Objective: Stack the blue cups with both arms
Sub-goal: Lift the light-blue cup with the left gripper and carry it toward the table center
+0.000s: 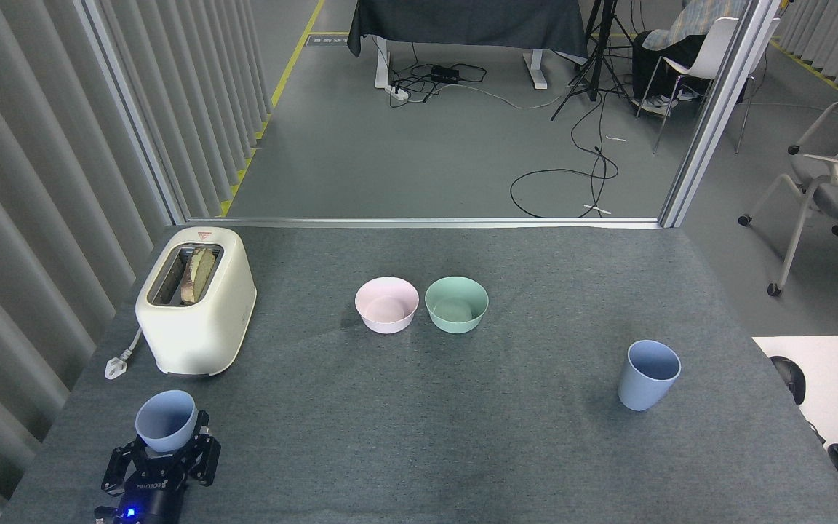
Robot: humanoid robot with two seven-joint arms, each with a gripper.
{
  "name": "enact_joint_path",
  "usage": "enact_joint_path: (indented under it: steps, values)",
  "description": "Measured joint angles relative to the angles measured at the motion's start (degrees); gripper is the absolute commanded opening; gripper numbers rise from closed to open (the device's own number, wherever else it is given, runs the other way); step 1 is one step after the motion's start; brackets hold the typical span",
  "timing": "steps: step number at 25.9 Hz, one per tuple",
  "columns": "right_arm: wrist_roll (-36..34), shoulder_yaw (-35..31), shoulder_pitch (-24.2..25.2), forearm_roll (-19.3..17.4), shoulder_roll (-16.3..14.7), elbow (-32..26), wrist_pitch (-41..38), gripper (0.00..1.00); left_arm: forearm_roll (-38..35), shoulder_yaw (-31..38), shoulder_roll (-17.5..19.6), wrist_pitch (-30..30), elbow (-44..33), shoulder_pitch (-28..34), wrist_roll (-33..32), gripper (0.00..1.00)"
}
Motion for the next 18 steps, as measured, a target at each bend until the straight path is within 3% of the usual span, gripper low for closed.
enact_joint_path:
  steps: [5, 8, 13, 18]
  values:
    - [0.0, 0.0, 0.0, 0.0, 0.0, 0.0, 0.0, 1.0, -1.1, -1.7, 0.0, 0.8, -0.9, 0.5, 1.2, 0.38]
    - [0.1, 0.2, 0.0, 0.0, 0.0, 0.0, 0.0, 1.0, -1.3, -3.0, -0.2, 0.7, -6.0, 3.6, 1.4, 0.38]
    - [0.1, 1.0, 0.0, 0.1, 0.0, 0.0, -0.1, 1.0, -1.5, -9.2, -0.6, 0.9, -17.3, 9.2, 1.3, 0.4]
    - [0.1, 1.6, -0.1, 0.1, 0.0, 0.0, 0.3, 1.0, -3.9, -17.7, -0.9, 1.0, -21.7, 10.9, 1.1, 0.41]
